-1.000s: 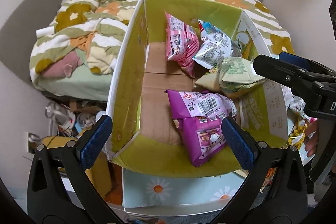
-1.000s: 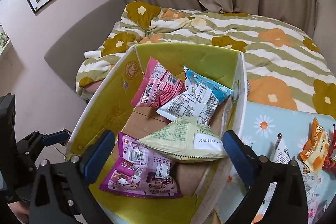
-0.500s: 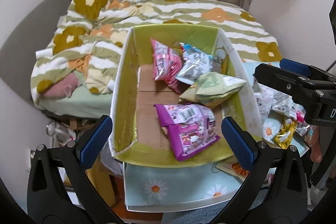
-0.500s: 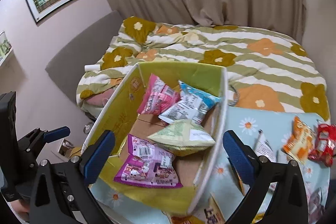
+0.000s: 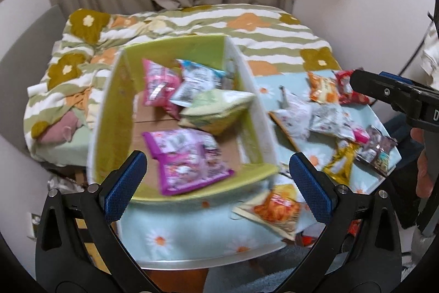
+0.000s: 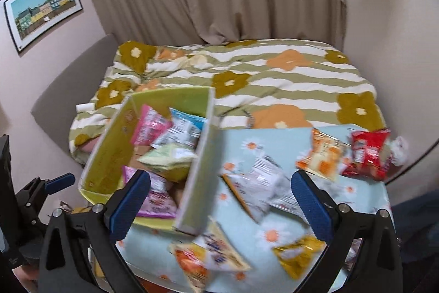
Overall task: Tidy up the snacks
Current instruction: 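Grasp the cheese-stick bag with the left tool while the right tool grasps the gold bag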
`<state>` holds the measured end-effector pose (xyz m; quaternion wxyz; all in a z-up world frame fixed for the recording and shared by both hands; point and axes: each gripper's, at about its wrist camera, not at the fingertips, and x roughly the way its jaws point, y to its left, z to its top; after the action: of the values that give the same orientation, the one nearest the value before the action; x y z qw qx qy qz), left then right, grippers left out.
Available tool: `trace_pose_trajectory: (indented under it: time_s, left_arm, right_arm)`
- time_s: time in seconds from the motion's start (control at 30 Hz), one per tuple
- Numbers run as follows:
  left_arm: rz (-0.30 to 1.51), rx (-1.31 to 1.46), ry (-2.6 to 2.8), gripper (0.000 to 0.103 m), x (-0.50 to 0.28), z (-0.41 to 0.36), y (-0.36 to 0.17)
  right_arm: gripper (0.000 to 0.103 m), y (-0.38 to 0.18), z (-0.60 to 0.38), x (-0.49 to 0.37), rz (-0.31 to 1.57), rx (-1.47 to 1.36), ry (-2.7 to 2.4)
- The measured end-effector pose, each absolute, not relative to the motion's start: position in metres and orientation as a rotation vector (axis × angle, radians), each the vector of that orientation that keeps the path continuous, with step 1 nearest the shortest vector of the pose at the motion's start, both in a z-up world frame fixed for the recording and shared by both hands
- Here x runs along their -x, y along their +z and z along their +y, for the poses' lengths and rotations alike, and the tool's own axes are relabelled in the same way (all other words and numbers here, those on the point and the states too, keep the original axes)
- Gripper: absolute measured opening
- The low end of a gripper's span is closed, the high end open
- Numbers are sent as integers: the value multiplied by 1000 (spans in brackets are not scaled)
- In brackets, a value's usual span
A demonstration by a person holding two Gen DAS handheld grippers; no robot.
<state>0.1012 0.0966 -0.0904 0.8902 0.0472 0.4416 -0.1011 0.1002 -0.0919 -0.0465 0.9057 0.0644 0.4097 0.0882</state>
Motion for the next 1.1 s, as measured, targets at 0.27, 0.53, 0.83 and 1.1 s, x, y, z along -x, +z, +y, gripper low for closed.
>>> trace_pose_trajectory:
  time_s: [0.27, 0.53, 0.83, 1.1]
  left_arm:
    - [906, -182, -283, 103, -71, 33, -123]
    - [907, -272, -351, 103, -61, -2, -172]
    - [951, -399, -463, 103, -66, -12, -224]
    - [1028, -404, -515, 88, -76, -13, -255]
  right_arm:
    - [102, -81, -157, -65, 865, -183, 78]
    - [102, -124, -184, -37, 860, -232, 17]
    - [102, -176, -182, -22, 889, -370, -114]
    - [102, -209, -177, -22, 939, -412, -211]
